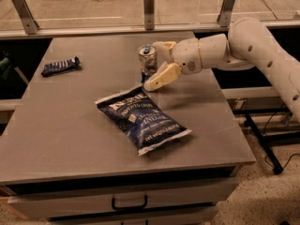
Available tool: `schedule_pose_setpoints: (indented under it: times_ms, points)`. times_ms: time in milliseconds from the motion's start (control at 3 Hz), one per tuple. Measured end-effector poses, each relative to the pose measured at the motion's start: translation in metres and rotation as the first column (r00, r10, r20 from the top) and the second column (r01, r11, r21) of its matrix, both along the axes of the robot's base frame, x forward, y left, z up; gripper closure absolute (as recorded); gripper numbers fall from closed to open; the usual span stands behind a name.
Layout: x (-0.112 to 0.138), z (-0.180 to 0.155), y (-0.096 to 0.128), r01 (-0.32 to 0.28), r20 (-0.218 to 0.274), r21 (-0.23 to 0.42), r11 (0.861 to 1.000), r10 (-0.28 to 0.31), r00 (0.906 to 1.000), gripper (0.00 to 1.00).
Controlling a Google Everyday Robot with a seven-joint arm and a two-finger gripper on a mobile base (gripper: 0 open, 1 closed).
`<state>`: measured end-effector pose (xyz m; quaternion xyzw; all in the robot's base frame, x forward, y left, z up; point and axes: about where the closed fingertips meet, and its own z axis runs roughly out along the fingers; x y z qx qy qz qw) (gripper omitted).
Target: Move redbull can near blue chip bag
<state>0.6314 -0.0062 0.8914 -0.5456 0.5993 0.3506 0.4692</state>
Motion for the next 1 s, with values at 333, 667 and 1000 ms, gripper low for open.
schedule_pose_setpoints:
  times_ms: [333, 667, 1000]
  points:
    - [0.011, 0.013, -0.019, 0.04, 0.04, -0.029, 0.999, -0.039, 0.9984, 0.0]
    - [0.037, 0.067, -0.07, 0.191, 0.193, -0.064, 0.98, -0.176, 0.9654, 0.0]
    - [0.042, 0.15, -0.116, 0.356, 0.407, -0.073, 0.931, -0.298, 0.8632, 0.0]
